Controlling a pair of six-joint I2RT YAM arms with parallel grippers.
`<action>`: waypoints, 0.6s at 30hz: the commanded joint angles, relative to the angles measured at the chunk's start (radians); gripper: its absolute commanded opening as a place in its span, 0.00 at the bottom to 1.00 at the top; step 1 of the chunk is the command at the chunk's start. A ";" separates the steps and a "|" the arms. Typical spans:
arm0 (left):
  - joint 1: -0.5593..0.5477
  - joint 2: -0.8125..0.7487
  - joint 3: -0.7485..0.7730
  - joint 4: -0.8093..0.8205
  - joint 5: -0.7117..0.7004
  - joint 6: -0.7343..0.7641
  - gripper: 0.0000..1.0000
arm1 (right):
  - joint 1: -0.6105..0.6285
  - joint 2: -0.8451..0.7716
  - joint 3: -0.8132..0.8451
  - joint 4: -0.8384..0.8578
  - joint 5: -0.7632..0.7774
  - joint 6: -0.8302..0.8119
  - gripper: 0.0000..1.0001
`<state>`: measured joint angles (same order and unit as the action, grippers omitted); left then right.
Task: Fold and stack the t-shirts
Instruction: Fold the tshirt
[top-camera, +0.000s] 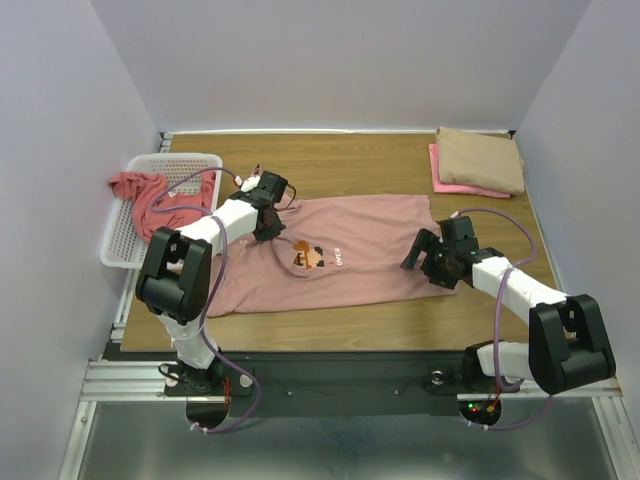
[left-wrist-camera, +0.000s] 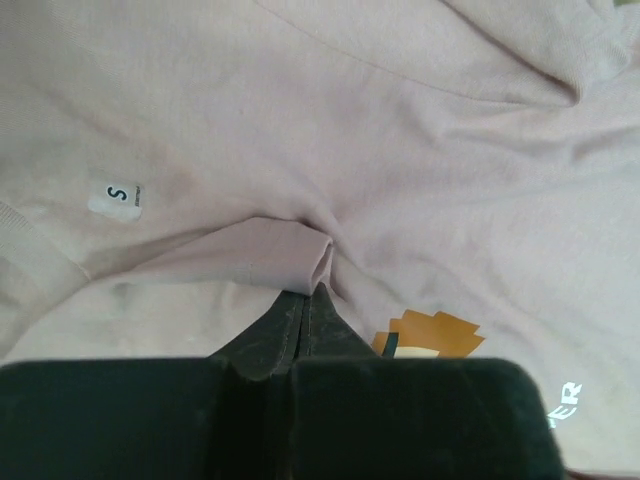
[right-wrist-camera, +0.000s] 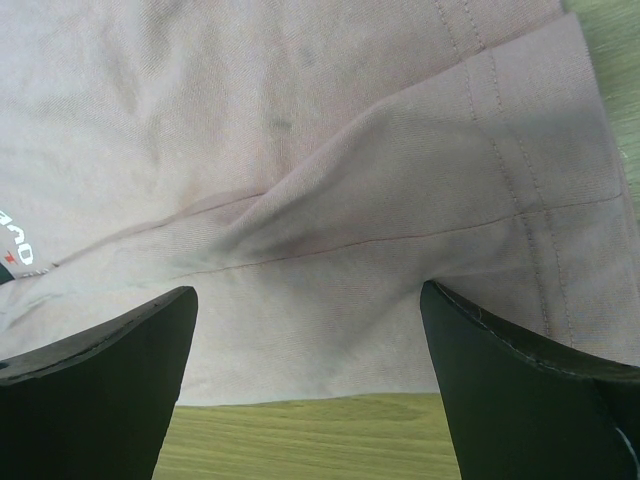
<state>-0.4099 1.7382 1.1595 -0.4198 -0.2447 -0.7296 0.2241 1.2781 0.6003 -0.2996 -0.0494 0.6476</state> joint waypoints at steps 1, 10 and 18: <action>0.020 0.014 0.052 -0.028 -0.038 -0.001 0.00 | 0.001 0.046 -0.048 -0.012 0.043 -0.009 1.00; 0.045 0.038 0.057 0.001 -0.045 0.007 0.00 | 0.001 0.055 -0.048 -0.012 0.074 -0.009 1.00; 0.049 0.083 0.100 0.041 0.013 0.045 0.00 | 0.000 0.052 -0.051 -0.012 0.079 -0.009 1.00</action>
<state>-0.3641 1.8088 1.2049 -0.4053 -0.2390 -0.7101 0.2241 1.2896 0.6003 -0.2691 -0.0322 0.6479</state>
